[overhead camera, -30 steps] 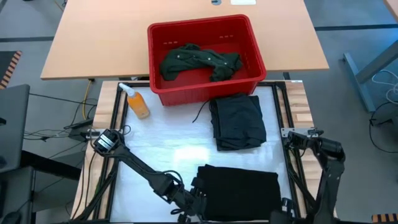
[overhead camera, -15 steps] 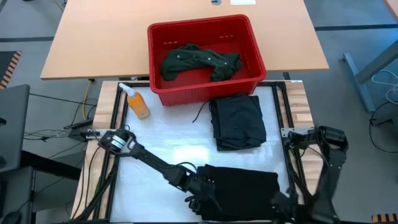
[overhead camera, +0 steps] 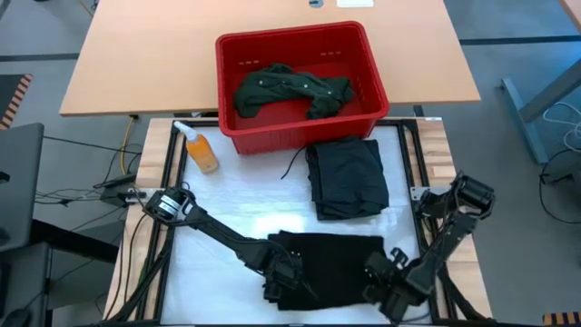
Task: Fold Laundry from Bin
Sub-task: Fold the black shirt
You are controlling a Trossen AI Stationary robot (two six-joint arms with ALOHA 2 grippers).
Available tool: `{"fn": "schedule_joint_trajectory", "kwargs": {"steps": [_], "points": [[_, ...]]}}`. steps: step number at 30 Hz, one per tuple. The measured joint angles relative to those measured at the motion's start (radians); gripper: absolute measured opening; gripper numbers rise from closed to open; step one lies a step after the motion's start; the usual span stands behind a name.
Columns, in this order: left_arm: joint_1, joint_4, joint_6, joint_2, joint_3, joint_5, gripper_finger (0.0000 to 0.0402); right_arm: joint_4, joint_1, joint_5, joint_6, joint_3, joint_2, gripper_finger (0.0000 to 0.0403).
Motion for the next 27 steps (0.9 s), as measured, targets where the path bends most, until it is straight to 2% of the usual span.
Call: {"fn": "schedule_joint_trajectory", "kwargs": {"steps": [3,6,10,13,17,21,27], "points": [[0.0,-0.019,-0.019,-0.007,0.0,0.001,0.0123,-0.053,-0.054,-0.003,-0.085,-0.004,-0.017,0.0143],[-0.001,-0.042,-0.04,-0.042,-0.007,-0.004,0.0123,-0.1,-0.09,-0.011,-0.145,0.0,-0.091,0.0143],[-0.019,-0.094,-0.086,-0.12,-0.017,-0.096,0.0123,-0.151,-0.069,0.012,-0.088,0.0,-0.213,0.0143],[-0.047,-0.051,-0.081,-0.186,-0.008,-0.2,0.0123,-0.179,-0.022,0.062,0.006,-0.032,-0.286,0.0146],[-0.085,0.034,-0.017,-0.187,-0.011,-0.3,0.0123,-0.089,0.025,0.12,0.145,-0.145,-0.357,0.0164],[-0.091,0.121,0.038,-0.181,-0.008,-0.284,0.0124,0.049,0.051,0.14,0.224,-0.249,-0.381,0.02],[-0.088,0.144,0.044,-0.18,-0.009,-0.291,0.0124,0.192,0.067,0.156,0.279,-0.329,-0.35,0.0255]]}}
